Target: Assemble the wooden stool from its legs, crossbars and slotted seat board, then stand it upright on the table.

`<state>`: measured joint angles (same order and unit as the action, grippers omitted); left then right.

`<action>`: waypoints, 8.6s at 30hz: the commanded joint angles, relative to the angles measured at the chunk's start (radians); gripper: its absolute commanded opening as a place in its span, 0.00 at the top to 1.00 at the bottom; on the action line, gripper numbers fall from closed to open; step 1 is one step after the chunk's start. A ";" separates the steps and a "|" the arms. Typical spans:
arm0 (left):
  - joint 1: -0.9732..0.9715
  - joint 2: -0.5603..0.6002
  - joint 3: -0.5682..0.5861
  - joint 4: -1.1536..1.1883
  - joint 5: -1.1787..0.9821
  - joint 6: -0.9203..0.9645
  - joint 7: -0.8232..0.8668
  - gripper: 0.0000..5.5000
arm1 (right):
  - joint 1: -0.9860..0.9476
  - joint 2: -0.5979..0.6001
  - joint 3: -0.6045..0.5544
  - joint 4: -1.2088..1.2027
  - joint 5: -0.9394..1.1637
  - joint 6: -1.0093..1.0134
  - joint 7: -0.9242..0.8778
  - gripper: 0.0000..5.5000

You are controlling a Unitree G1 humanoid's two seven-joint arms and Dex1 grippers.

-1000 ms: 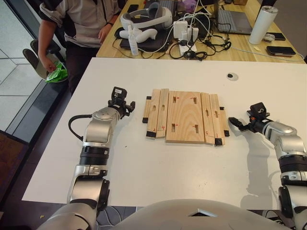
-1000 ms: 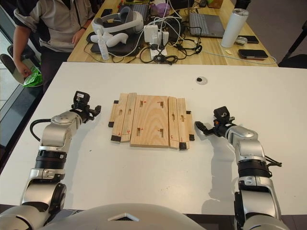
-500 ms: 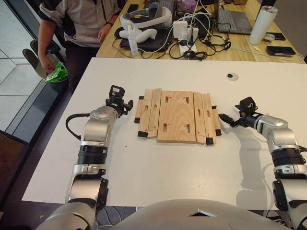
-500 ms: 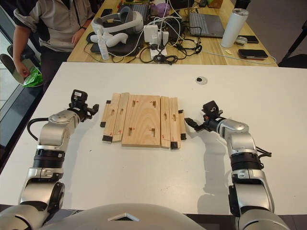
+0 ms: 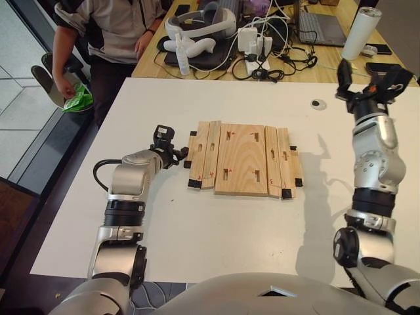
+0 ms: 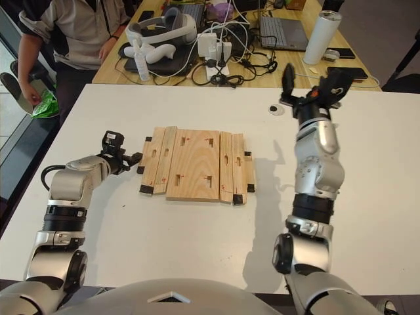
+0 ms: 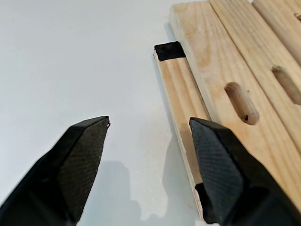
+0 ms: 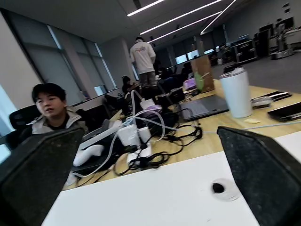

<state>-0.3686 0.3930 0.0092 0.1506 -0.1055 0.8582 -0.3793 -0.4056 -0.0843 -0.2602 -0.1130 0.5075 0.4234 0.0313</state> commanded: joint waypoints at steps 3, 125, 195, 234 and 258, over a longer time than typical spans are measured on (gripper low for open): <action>0.026 0.040 -0.054 -0.035 0.001 0.041 -0.057 0.42 | 0.211 0.148 0.165 -0.305 0.078 0.190 -0.110 0.02; 0.004 0.128 -0.244 -0.380 0.142 -0.512 -0.293 0.53 | -0.235 -0.012 0.159 0.294 0.249 0.327 0.511 0.93; 0.112 -0.357 0.131 -0.737 -0.025 0.028 0.413 0.50 | 0.127 -0.034 0.354 -0.361 -0.473 0.668 -0.059 0.93; 0.073 -0.320 0.106 -0.685 -0.020 -0.022 0.395 0.50 | 0.167 0.098 0.273 -0.300 -0.448 0.657 -0.067 0.93; 0.044 -0.250 0.099 -0.629 -0.002 -0.096 0.361 0.50 | 0.188 0.152 0.297 -0.207 -0.494 0.532 -0.119 0.93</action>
<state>-0.3039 0.1288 0.1163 -0.4896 -0.1159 0.7694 -0.0132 -0.2334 0.0700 0.0428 -0.3464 0.0208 0.9355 -0.0787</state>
